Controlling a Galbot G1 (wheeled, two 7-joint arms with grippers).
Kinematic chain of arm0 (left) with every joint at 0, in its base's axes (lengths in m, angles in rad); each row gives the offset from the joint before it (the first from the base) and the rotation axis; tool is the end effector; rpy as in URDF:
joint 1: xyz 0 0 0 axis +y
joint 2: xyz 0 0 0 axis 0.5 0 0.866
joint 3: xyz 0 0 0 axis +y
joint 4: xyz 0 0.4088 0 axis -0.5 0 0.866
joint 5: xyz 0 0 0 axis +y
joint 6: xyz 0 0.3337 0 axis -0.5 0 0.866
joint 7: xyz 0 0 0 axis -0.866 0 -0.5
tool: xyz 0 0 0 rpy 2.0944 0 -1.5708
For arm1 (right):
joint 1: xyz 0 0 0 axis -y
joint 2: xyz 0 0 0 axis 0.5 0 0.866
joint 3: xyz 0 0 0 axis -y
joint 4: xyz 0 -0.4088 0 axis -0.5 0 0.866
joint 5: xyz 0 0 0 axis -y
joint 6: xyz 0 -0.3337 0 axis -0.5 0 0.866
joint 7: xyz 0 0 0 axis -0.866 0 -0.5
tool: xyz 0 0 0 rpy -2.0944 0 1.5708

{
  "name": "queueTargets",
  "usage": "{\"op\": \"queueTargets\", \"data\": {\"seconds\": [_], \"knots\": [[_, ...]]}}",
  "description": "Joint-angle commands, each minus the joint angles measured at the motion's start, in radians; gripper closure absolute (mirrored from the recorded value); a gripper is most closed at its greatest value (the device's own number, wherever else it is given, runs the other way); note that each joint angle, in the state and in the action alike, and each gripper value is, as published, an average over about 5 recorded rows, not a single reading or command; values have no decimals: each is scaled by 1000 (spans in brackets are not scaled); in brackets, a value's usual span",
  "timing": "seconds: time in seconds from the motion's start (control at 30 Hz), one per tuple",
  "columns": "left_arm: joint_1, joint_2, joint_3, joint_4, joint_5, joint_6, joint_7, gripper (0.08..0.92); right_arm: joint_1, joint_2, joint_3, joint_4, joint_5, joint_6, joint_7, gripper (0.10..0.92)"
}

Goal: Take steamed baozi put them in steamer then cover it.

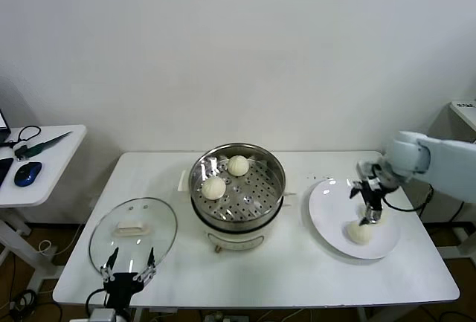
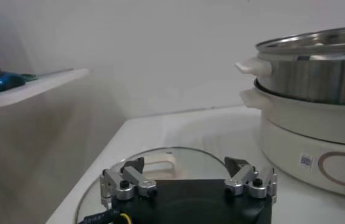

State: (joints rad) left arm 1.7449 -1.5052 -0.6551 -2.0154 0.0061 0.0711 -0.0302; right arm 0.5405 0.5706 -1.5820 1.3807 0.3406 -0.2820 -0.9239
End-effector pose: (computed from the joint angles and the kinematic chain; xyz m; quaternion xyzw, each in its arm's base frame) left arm 0.0605 0.0568 -0.3927 0.0544 -0.9837 -0.0671 0.1579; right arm 0.4949 -0.2448 -0.1587 0.4848 -0.5384 0.5091 0.4647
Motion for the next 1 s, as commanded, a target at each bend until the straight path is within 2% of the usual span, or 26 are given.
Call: {"op": "queueTargets", "data": {"seconds": [0.03,0.5,0.7,0.87,1.0], "knots": [[5,2,0,4,0,-3,-1,177,-268,-57,196,-61,-132,0,23,203],[10,4,1,5,6,-4,-3,177,-380,-7,329,-104,-148,-25,68,205],[10,3,2,3,10,-4,-4,177,-363,-8,327,-86,-135,-26,55,281],[12,1,2,-2,14,-3,-4,177,-257,-10,255,-69,-109,-9,16,318],[17,-1,3,-5,17,-3,-7,177,-5,19,82,-67,-37,62,-47,327]]}}
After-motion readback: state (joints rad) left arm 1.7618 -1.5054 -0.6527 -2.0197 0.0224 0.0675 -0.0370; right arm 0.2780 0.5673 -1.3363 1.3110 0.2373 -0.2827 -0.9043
